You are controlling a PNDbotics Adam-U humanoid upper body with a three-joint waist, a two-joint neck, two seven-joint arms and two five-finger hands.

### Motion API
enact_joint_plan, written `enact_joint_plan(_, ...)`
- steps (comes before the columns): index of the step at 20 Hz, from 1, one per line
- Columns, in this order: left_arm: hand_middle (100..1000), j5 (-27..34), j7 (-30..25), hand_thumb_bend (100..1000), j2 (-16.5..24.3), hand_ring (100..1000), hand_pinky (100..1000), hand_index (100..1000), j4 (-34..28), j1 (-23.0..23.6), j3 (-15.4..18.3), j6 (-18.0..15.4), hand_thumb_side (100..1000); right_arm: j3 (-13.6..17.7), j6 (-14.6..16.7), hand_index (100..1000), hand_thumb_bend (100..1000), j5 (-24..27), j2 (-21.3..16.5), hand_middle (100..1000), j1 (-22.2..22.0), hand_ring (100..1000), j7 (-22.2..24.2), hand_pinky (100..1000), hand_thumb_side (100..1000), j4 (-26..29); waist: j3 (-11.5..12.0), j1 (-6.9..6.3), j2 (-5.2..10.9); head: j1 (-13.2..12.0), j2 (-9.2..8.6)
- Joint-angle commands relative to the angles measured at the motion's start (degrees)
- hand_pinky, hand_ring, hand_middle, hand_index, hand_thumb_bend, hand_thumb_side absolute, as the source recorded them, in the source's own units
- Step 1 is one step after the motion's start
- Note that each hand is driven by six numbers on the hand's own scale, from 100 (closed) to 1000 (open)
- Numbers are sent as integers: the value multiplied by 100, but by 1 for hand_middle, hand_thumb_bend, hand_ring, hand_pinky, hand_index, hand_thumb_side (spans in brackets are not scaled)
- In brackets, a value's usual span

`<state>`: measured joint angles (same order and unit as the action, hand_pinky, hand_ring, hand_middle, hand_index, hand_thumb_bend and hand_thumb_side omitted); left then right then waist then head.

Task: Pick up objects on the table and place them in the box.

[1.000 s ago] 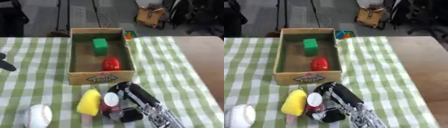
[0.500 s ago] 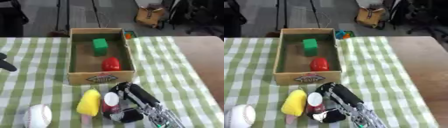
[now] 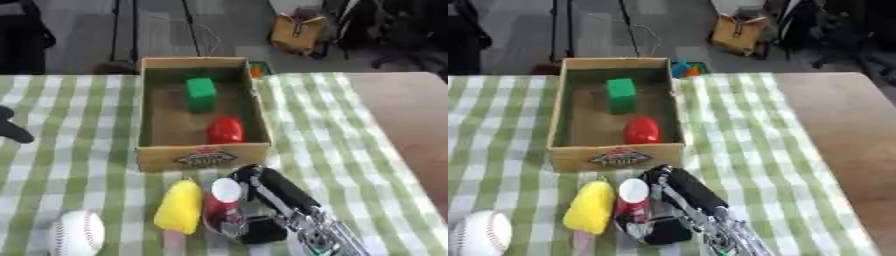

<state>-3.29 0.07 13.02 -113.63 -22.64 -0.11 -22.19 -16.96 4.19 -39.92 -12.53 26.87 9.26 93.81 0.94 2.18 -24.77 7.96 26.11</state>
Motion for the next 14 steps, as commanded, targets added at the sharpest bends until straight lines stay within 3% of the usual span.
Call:
enact_joint_plan(1,600,-20,-13,110,64,523,512,610,-96,-57,42,-6,838,34,-22,658,280,42,-152,457,-38,709,-34,409,462,-54,-14,-32,87,35,-28)
enact_joint_plan(6,600,-25,-18,109,63,523,512,610,-96,-56,45,-4,836,45,-29,627,138,84,-167,427,-45,690,-103,384,442,-39,-27,-38,92,47,-28)
enact_joint_plan(14,601,-31,-38,108,63,525,513,610,-96,-54,44,7,835,59,-46,579,100,106,-185,390,-39,671,-250,357,420,17,-36,-39,93,68,-26)
